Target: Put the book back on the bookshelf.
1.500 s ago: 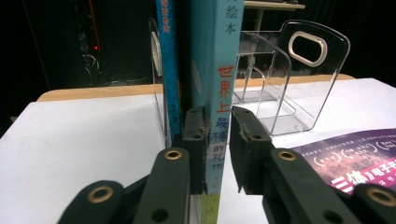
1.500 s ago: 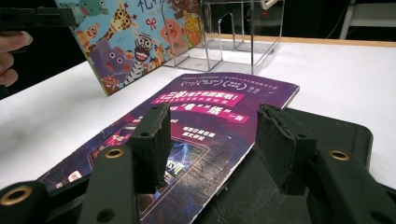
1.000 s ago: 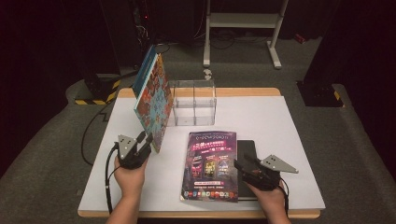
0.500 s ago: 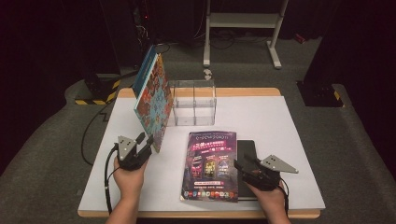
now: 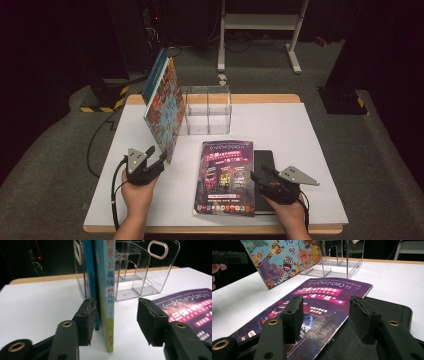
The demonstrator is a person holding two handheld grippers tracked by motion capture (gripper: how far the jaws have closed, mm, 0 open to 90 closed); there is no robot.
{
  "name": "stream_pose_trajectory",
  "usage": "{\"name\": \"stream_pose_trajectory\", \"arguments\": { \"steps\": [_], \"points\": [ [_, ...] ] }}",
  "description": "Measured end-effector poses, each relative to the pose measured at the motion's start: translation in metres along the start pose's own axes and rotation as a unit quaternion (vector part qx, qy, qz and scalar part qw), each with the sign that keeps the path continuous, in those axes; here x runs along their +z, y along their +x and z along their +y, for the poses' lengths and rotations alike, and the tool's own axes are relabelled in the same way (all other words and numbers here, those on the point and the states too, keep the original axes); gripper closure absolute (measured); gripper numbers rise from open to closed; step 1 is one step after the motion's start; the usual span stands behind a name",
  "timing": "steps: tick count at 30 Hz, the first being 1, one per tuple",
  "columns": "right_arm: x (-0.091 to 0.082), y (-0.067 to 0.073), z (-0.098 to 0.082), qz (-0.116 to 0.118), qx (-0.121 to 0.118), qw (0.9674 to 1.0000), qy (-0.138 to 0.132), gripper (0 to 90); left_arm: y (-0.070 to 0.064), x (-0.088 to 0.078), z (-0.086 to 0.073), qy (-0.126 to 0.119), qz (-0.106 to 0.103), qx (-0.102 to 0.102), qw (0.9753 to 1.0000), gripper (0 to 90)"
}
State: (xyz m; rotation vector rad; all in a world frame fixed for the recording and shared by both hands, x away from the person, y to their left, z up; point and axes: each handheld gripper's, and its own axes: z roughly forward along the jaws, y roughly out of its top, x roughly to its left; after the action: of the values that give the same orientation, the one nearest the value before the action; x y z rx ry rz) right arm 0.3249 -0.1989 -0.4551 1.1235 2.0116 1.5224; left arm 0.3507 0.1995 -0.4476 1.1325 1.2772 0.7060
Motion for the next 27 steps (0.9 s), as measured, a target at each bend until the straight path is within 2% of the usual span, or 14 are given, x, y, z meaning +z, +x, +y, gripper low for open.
{"name": "stream_pose_trajectory", "arguments": {
  "steps": [6,16,20,22,27],
  "points": [
    [0.0,0.0,0.0,0.0,-0.001,1.0,0.0,45.4,0.002,0.0,-0.008,0.027,-0.018,0.012,0.9994,43.2],
    [0.001,0.001,0.0,0.0,-0.003,1.0,0.004,45.4,-0.002,0.002,-0.022,0.062,-0.04,-0.005,0.9973,38.5],
    [0.001,0.001,0.0,0.0,-0.004,1.0,0.004,45.1,-0.003,0.003,-0.026,0.076,-0.043,-0.002,0.9962,39.1],
    [0.001,0.0,0.0,0.0,-0.004,1.0,0.005,45.1,-0.004,0.004,-0.028,0.081,-0.048,-0.011,0.9955,39.1],
    [0.002,0.0,0.0,0.0,-0.002,1.0,0.007,44.7,-0.007,0.005,-0.031,0.091,-0.057,-0.013,0.9942,37.4]
  ]
}}
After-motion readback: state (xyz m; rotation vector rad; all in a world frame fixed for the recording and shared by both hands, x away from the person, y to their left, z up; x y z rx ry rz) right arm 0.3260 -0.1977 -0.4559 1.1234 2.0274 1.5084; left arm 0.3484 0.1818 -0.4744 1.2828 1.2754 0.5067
